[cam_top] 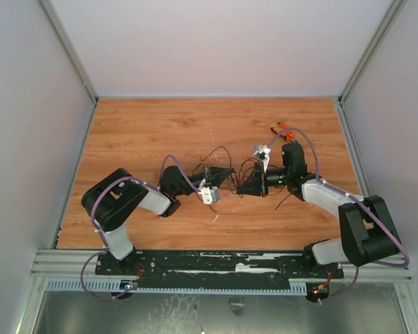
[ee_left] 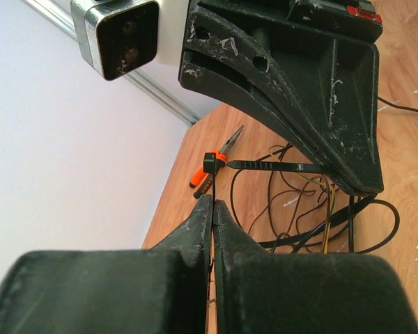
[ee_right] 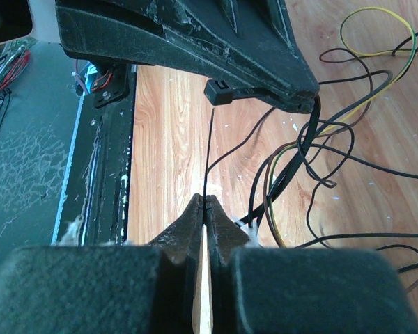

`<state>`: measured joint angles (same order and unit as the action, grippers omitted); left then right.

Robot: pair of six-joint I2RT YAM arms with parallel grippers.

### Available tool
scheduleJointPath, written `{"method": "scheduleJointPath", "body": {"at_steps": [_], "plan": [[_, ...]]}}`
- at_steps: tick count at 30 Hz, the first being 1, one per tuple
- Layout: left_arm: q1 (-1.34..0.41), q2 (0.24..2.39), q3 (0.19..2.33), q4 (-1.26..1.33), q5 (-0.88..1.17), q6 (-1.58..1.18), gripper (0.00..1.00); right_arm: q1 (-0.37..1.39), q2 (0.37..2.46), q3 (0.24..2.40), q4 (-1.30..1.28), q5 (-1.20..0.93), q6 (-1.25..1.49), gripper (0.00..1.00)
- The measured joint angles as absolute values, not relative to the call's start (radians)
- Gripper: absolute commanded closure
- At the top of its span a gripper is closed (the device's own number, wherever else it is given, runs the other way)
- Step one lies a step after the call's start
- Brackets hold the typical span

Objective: Zip-tie the wires
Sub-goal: Tie the cable at the center of the board.

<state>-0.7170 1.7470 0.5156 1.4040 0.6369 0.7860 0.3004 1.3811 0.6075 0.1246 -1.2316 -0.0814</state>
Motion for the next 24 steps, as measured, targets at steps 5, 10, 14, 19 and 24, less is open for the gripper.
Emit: {"method": "scheduleJointPath", "body": {"at_steps": [5, 10, 14, 19, 24], "plan": [[-0.717, 1.747, 0.516, 1.404, 0.636, 0.786, 1.00, 0.300, 1.382, 0.607, 0.124, -1.232, -0.083, 1.00], [-0.717, 1.747, 0.516, 1.404, 0.636, 0.786, 1.00, 0.291, 1.382, 0.608, 0.123, -1.232, -0.084, 1.00], [-0.717, 1.747, 0.516, 1.404, 0.636, 0.786, 1.00, 0.290, 1.382, 0.608, 0.123, -1.232, -0.084, 1.00], [-0.722, 1.747, 0.514, 1.404, 0.629, 0.789, 1.00, 0.290, 1.382, 0.608, 0.118, -1.232, -0.084, 1.00], [-0.725, 1.747, 0.513, 1.404, 0.625, 0.792, 1.00, 0.290, 1.380, 0.609, 0.109, -1.232, -0.084, 1.00]]}}
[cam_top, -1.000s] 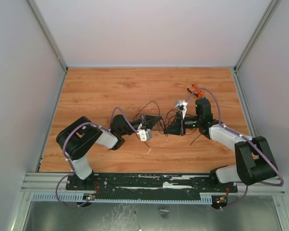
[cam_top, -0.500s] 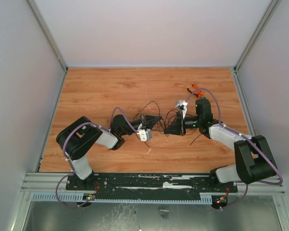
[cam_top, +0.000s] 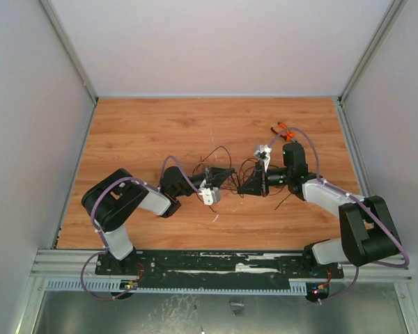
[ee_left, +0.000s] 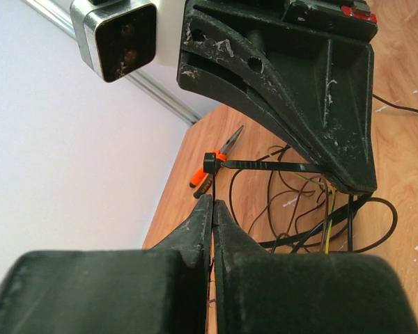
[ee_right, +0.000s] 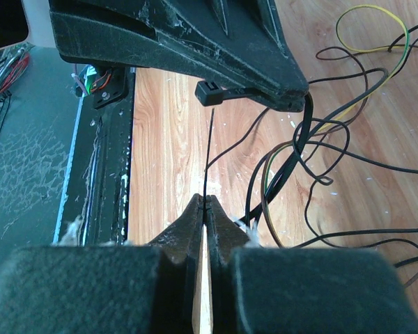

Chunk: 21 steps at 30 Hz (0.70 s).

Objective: Zip-tie the wires
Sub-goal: Tie the cable at the center of the board.

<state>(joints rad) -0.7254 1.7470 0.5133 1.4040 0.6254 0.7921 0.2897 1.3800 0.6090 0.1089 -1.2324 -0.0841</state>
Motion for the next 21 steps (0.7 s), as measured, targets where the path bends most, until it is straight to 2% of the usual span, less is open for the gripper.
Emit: {"method": "scheduleJointPath", "body": {"at_steps": [21], "plan": [[-0.736, 1.747, 0.508, 1.406, 0.602, 0.799, 1.00, 0.289, 1.372, 0.611, 0.101, -1.235, -0.092, 1.00]]}}
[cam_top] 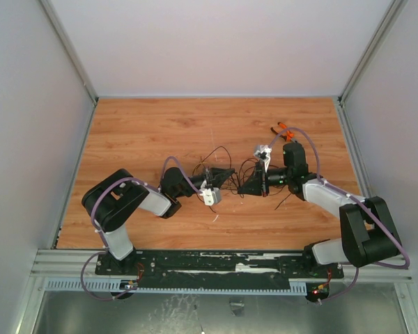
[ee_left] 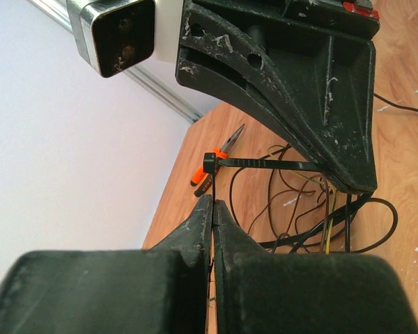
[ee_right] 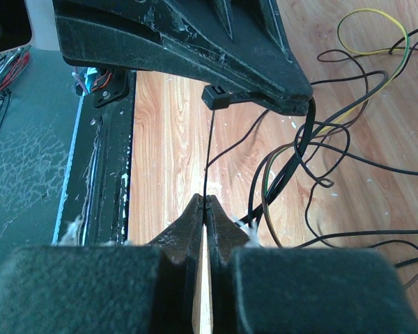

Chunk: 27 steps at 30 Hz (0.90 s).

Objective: Zip-tie the wires
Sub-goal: Tie the cable at the center of the board.

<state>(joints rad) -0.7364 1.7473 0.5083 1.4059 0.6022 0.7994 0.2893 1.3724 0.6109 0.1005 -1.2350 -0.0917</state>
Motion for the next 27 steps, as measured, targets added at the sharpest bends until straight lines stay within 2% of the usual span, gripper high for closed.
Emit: {"method": "scheduleJointPath", "body": {"at_steps": [27], "plan": [[-0.737, 1.747, 0.496, 1.412, 0.595, 0.778, 1.00, 0.286, 1.367, 0.601, 0.110, -1.235, -0.093, 1.00]]}}
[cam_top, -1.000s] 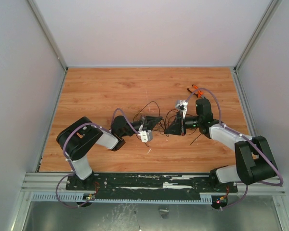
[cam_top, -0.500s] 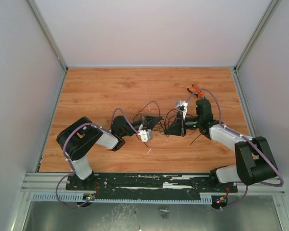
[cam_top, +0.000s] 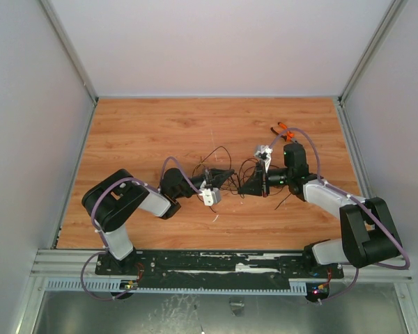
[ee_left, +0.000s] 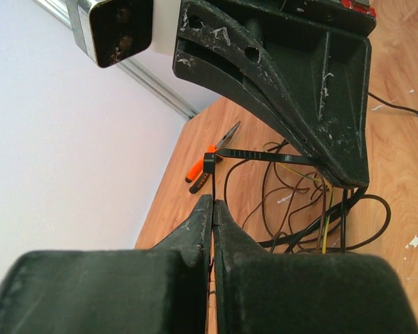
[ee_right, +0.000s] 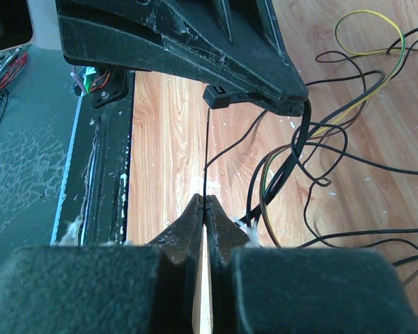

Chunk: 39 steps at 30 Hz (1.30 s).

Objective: Zip-tie the wires
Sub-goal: Tie the cable at the center of the board.

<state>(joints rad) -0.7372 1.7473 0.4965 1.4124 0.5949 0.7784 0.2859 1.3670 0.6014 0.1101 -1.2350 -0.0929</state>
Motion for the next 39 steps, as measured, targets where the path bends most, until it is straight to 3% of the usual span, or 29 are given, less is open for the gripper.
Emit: {"method": "scheduleJointPath", "body": {"at_steps": [39], "plan": [[-0.750, 1.748, 0.496, 1.412, 0.580, 0.778, 1.00, 0.285, 1.381, 0.602, 0.109, -1.236, -0.086, 1.00]]}}
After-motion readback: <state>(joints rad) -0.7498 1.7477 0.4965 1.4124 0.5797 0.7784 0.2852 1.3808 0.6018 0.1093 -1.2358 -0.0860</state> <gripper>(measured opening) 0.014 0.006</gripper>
